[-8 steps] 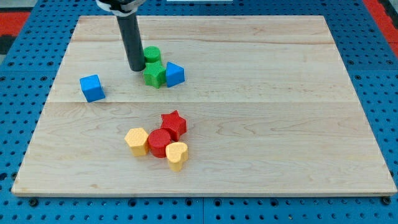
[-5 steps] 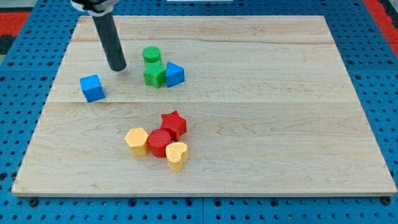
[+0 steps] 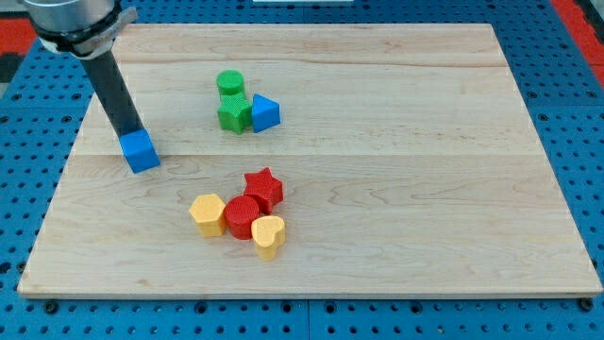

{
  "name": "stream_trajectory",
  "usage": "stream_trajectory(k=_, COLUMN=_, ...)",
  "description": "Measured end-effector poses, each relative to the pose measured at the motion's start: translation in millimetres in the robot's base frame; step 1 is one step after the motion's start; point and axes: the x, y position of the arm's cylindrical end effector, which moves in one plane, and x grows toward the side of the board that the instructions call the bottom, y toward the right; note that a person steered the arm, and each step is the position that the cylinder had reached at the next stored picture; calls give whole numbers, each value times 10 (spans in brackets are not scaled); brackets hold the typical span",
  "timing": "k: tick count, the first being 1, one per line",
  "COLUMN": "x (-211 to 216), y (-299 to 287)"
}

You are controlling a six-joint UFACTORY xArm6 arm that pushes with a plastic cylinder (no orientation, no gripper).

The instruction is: Move the blue cube diagonally bottom left to the blue triangle

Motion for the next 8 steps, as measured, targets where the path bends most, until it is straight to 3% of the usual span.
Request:
stream_trajectory(k=1, x=335, y=14)
stream_trajectory(k=2, x=360, y=25)
stream_trajectory(k=4, x=-190, y=1153)
stream_trajectory(k=8, x=-631, y=1917)
